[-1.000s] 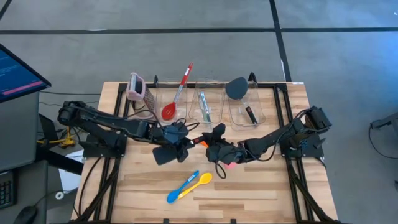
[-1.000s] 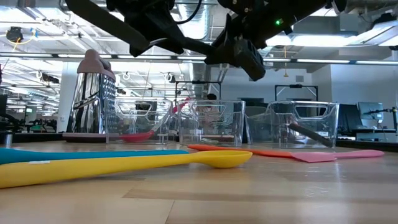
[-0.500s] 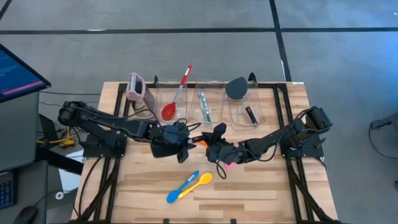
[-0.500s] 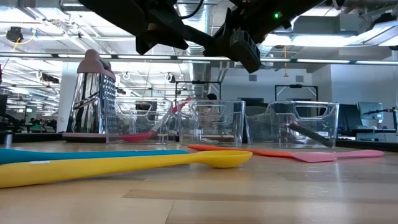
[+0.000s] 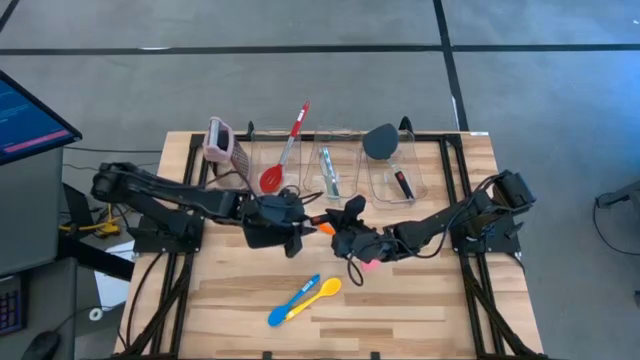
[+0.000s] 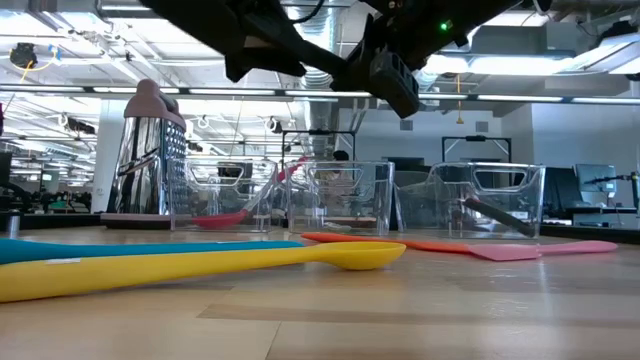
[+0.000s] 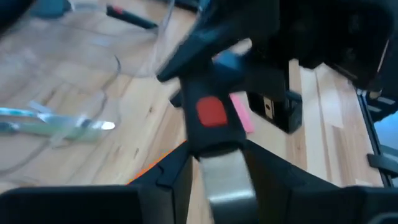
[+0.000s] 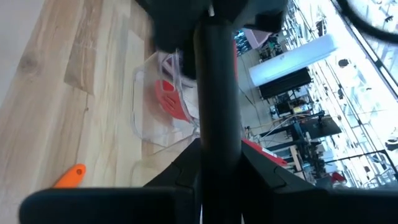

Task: Pick & Place Kitchen Items
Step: Put the black spatula into the right transparent bin

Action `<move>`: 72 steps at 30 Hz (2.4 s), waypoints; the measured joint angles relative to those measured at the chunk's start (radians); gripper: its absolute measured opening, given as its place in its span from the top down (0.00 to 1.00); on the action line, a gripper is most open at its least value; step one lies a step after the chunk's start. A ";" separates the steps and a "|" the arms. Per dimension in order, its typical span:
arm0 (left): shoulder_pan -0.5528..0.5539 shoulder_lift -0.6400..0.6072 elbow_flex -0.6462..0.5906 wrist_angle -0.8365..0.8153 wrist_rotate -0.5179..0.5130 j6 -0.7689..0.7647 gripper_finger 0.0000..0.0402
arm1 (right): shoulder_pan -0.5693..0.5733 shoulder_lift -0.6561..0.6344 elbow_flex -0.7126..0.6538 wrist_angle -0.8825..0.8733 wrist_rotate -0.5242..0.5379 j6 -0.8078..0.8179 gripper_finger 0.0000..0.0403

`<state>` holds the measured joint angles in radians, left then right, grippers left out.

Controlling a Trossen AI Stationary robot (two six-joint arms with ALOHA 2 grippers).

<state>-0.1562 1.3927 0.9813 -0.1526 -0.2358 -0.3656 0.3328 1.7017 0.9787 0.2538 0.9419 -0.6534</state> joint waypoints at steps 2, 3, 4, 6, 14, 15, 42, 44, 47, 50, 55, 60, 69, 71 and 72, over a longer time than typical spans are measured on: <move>0.001 -0.017 0.000 0.011 -0.006 0.014 0.70 | 0.000 0.001 0.000 0.003 0.001 0.007 0.85; 0.001 -0.024 0.000 0.012 -0.012 0.025 0.70 | 0.000 0.000 0.002 0.002 0.001 0.007 0.85; 0.001 -0.031 0.000 0.012 -0.015 0.035 0.70 | 0.000 0.000 0.002 0.004 0.000 0.009 0.85; 0.001 -0.052 0.000 0.017 -0.011 0.052 0.69 | 0.000 0.001 0.002 0.000 -0.008 0.010 0.85; -0.006 -0.166 0.005 0.065 0.002 0.072 0.69 | -0.002 0.005 -0.002 -0.055 -0.014 0.017 0.85; -0.007 -0.186 0.006 0.074 0.002 0.081 0.69 | -0.002 0.007 -0.003 -0.062 -0.014 0.020 0.85; -0.096 -0.296 0.005 0.048 -0.054 0.362 0.99 | -0.005 -0.106 -0.003 -0.299 0.142 0.303 0.86; -0.096 -0.296 0.005 0.031 -0.070 0.362 0.99 | -0.013 -0.154 -0.003 -0.438 0.161 0.447 0.86; -0.096 -0.296 0.005 0.011 -0.072 0.355 0.99 | -0.027 -0.215 -0.003 -0.670 0.188 0.695 0.86; -0.096 -0.296 0.005 0.011 -0.072 0.340 0.99 | -0.043 -0.249 -0.003 -0.864 0.219 0.926 0.86; -0.096 -0.296 0.005 0.012 -0.072 0.339 0.99 | -0.079 -0.265 -0.003 -1.094 0.237 1.232 0.86; -0.096 -0.296 0.005 0.011 -0.072 0.339 0.99 | -0.127 -0.265 -0.003 -1.227 0.238 1.419 0.86; -0.096 -0.296 0.005 0.012 -0.072 0.332 0.99 | -0.212 -0.265 -0.038 -1.334 0.236 1.571 0.86; -0.096 -0.296 0.005 0.012 -0.072 0.331 0.99 | -0.233 -0.265 -0.074 -1.332 0.222 1.572 0.86; -0.096 -0.296 0.005 0.012 -0.072 0.331 0.99 | -0.247 -0.265 -0.088 -1.331 0.203 1.572 0.86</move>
<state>-0.2520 1.0966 0.9859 -0.1410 -0.3077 -0.0341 0.0856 1.4368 0.8911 -1.0775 1.1451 0.9182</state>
